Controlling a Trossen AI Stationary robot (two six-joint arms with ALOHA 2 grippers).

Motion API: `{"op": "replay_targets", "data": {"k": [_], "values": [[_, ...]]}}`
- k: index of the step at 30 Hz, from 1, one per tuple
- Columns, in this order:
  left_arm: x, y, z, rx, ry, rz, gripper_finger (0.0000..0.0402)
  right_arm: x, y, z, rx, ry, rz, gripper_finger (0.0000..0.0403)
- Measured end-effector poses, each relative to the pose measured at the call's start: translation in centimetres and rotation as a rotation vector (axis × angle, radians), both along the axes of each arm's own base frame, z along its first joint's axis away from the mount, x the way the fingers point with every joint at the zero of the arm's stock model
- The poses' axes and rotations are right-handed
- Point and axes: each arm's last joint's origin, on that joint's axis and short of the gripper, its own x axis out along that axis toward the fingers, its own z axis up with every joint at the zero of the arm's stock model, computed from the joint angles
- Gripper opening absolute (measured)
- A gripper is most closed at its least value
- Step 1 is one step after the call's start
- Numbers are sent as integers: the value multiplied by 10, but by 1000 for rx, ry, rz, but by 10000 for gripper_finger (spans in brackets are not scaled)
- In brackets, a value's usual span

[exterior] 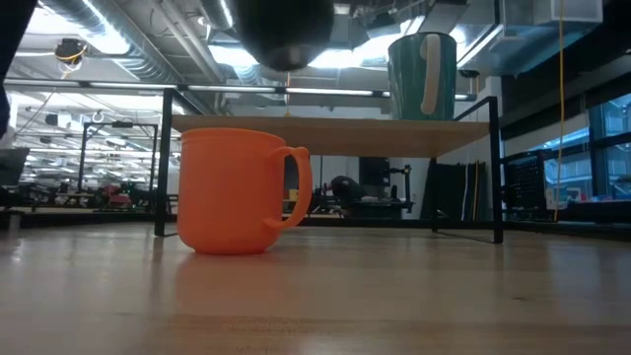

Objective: Stack small to large cups/mugs on shelf
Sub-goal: Put the blue mug on the shelf

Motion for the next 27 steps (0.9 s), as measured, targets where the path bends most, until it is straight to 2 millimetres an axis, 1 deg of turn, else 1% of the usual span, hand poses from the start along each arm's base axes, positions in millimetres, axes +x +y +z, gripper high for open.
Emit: {"op": "replay_targets", "data": {"k": [3,5,8,10,12,15,17,21,24,27], "values": [[6,22,3,26,-53,-6,14,-2,-3,2,-9,-23,-29,113],[6,37,4,50,-53,-29,14,-1,-8,1,6,-45,-60,113],[7,60,5,111,-65,-78,14,0,-16,-2,47,-110,-123,113],[12,74,3,137,-80,-78,14,0,-21,-4,84,-141,-151,113],[13,87,-1,113,-79,-79,14,1,-28,-6,116,-159,-175,113],[11,105,-2,62,-83,-81,14,3,-38,-9,170,-195,-218,113],[10,114,-5,62,-70,-56,14,6,-46,-10,195,-210,-247,113],[13,131,-19,46,-11,-33,14,15,-58,-11,223,-207,-288,113],[16,139,-26,8,-1,-26,14,22,-64,-12,265,-188,-308,113],[25,144,-38,1,32,-13,14,27,-69,-13,314,-160,-318,113]]}}
